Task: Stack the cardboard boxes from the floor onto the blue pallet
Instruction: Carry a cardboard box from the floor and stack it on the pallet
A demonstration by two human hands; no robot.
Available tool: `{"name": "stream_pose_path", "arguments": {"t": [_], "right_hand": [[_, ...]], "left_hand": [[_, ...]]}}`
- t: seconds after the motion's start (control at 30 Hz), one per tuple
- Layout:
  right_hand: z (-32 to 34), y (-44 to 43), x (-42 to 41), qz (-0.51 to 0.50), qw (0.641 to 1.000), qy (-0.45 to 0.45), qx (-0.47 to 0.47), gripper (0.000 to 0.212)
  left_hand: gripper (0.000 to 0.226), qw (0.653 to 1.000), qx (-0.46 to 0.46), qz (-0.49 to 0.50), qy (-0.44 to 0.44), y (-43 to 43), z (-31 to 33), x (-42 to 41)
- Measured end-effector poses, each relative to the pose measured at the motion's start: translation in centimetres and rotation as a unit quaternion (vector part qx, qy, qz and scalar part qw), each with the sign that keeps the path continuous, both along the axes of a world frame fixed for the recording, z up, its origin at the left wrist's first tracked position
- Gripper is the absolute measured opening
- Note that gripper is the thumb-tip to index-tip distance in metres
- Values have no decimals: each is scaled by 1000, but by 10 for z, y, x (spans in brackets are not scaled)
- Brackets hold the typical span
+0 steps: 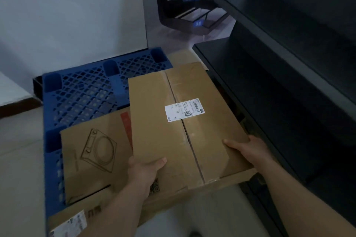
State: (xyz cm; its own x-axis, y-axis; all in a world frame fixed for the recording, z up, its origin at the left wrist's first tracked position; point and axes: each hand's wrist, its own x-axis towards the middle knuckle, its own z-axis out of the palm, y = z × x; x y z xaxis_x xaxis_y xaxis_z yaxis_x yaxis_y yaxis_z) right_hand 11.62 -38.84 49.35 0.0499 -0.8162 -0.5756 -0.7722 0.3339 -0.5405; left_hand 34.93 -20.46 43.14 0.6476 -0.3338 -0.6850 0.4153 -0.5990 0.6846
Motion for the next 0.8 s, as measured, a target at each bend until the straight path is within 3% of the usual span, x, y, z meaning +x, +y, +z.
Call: {"name": "stream_pose_path", "arguments": {"t": [0.13,0.47,0.8], "right_hand": [[-37,-36,-4,25,1000,6,0,81],[-110,-100,-24,65,998,3,-7,78],[-150,-133,-46,41,999,-17,10,85]], "left_hand": [[117,1000,14,24,6,-27,-39,-11],[101,998,20,59,-14,-70,-109,-52],[117,997,55,24,-47,-109,-123,-65]]}}
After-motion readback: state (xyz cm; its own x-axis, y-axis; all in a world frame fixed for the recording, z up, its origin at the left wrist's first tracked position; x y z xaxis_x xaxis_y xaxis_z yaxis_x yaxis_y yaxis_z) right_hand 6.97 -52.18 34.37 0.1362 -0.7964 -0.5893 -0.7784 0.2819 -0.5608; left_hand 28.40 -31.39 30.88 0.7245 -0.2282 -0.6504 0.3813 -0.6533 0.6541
